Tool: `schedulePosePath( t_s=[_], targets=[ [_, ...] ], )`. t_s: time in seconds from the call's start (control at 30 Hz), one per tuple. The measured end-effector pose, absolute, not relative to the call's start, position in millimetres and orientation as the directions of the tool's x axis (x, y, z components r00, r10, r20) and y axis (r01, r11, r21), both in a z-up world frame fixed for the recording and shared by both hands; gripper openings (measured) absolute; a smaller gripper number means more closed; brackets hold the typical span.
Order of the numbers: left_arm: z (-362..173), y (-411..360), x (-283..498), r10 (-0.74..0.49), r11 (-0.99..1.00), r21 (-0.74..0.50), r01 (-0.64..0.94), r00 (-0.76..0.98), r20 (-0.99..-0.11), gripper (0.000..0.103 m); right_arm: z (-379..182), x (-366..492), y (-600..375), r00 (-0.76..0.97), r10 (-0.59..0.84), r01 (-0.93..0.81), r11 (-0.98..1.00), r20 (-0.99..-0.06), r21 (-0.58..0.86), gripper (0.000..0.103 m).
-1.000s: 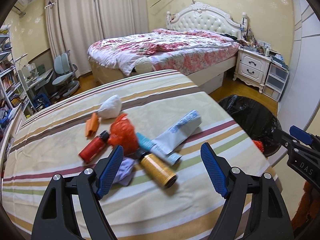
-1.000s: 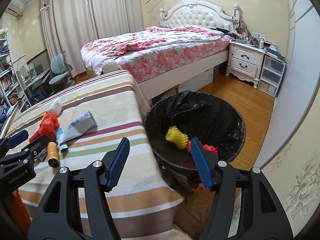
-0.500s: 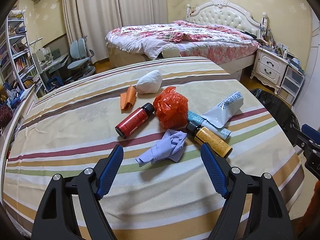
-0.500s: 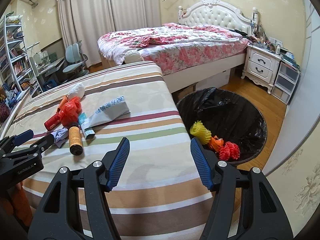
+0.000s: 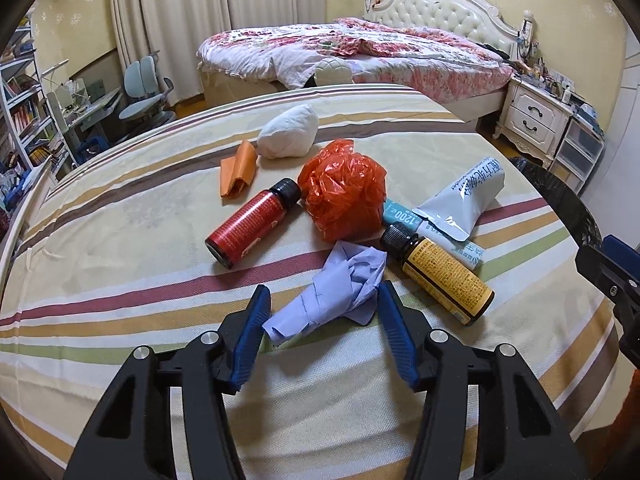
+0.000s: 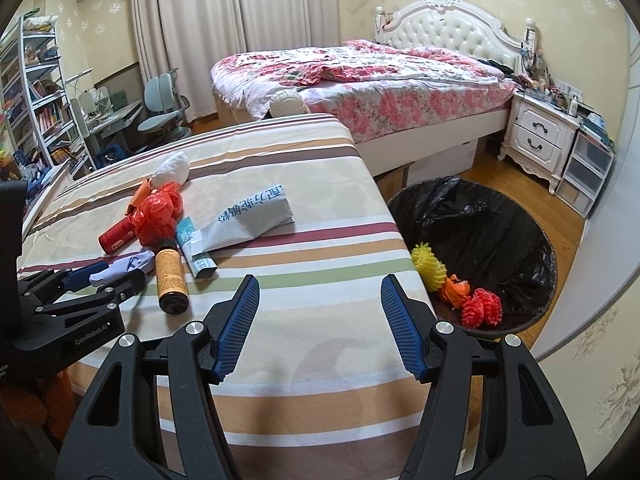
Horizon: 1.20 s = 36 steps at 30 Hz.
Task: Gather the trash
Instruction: 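Move the left tool back to the bed toward the lavender cloth, then close the left tool on the lavender cloth while the right tool grasps the amber bottle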
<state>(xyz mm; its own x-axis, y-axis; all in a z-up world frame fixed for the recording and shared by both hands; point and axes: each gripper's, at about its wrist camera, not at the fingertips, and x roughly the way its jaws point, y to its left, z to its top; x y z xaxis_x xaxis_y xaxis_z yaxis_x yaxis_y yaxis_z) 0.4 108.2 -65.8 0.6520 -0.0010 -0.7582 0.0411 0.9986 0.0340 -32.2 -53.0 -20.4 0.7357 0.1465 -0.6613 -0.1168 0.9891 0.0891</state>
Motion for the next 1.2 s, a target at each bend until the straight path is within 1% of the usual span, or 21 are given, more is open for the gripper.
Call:
schedulePosePath(
  t_s=[0.07,0.33,0.67,0.77,0.8,1.03,1.2],
  targets=[
    [-64.6,107.9,-1.4,-0.008,0.998,0.032,0.049,0.655,-0.755,0.052,-19.8,-31.4,-49.5,0.734,0.151,-0.125,0.988,-0.662,0.087,0.062],
    [-56.6,112.2,-17.9,0.003,0.998,0.049,0.048,0.677,-0.736,0.051,-15.3,-32.4,-32.3,0.731,0.183,-0.174,0.982,-0.657,0.080,0.062],
    [-50.1,144.5,-31.8,0.073,0.997,0.060,-0.044,0.693,-0.717,0.051,-14.0,-30.8,2.4,0.712,0.243,-0.264,0.962,-0.658,0.069,0.061],
    [-50.6,156.2,-33.2,0.091,0.996,0.054,-0.075,0.690,-0.718,0.051,-14.9,-28.7,13.7,0.702,0.260,-0.292,0.954,-0.663,0.064,0.057],
    [-50.7,159.2,-33.8,0.096,0.995,0.053,-0.083,0.690,-0.718,0.051,-15.8,-27.0,17.9,0.695,0.267,-0.302,0.951,-0.668,0.065,0.055],
    [-52.1,182.1,-38.0,0.123,0.990,0.042,-0.132,0.691,-0.713,0.051,-20.0,-21.3,39.5,0.664,0.289,-0.349,0.935,-0.689,0.056,0.043],
    [-53.9,192.4,-38.8,0.133,0.988,0.037,-0.152,0.688,-0.714,0.051,-24.4,-15.8,54.7,0.642,0.297,-0.377,0.925,-0.707,0.046,0.038]
  ],
)
